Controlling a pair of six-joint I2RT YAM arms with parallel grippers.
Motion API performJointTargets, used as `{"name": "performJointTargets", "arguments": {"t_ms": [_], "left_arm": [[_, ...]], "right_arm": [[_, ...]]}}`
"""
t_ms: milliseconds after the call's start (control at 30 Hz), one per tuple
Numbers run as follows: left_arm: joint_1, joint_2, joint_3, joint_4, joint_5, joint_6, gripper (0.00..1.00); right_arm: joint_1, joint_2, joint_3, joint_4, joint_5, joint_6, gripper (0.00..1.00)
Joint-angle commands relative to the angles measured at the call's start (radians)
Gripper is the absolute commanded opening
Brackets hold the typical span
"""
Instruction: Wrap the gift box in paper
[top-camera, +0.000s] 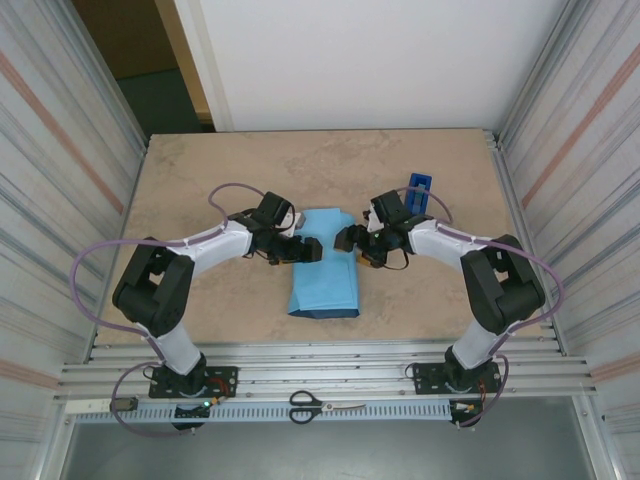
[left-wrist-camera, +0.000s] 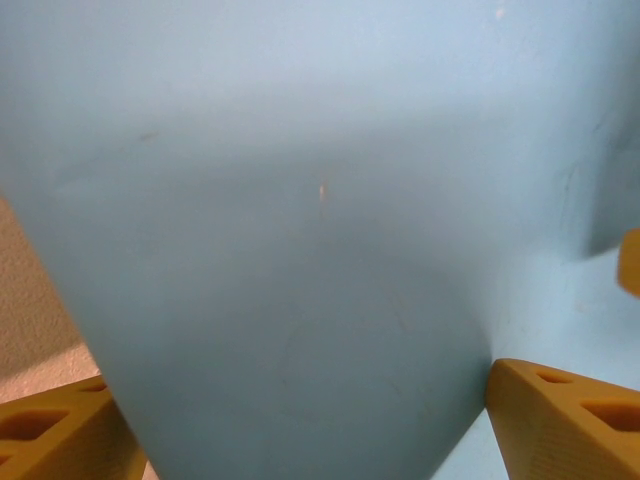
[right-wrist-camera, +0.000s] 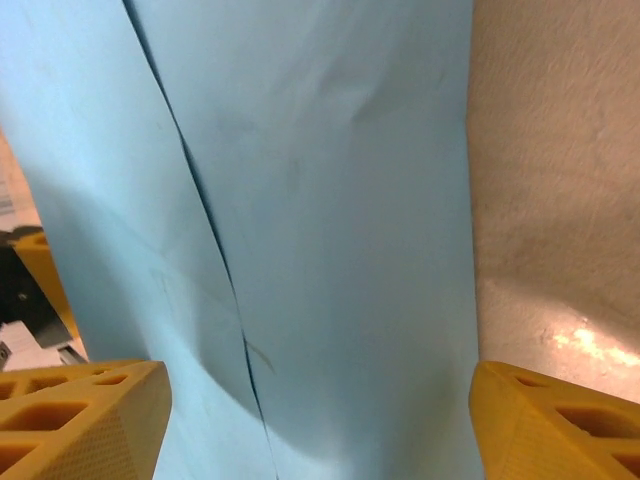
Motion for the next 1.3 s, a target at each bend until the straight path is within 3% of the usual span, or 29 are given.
{"name": "performJointTargets", "arguments": {"t_ms": [0, 67, 233, 700, 900, 1267], "left_arm": [[-0.020, 0.059, -0.042, -0.106, -0.040, 0.053, 0.85], [-0.020, 0.065, -0.040, -0.107, -0.032, 0.058, 0.85], [-0.019, 0.043, -0.029, -0.109, -0.028, 0.048, 0.86], [0.021, -0.010, 0.072, -0.076, 0.065, -0.040, 0.99], [0.015, 0.053, 0.093, -0.089, 0.074, -0.035, 0.98], [-0.040, 0.110, 0.029, -0.149, -0.033, 0.041, 0.91]], "right_arm": [[0.015, 0.025, -0.013, -0.045, -0.026, -0.013, 0.71], [0.017, 0.033, -0.028, -0.043, -0.026, -0.015, 0.62], [0.020, 0.013, -0.080, -0.023, -0.021, -0.007, 0.54], [0.028, 0.008, -0.106, -0.014, -0.014, -0.005, 0.54], [0.034, 0.007, -0.104, -0.007, -0.008, -0.003, 0.54], [0.034, -0.005, -0.046, 0.002, -0.027, -0.003, 0.59]]}}
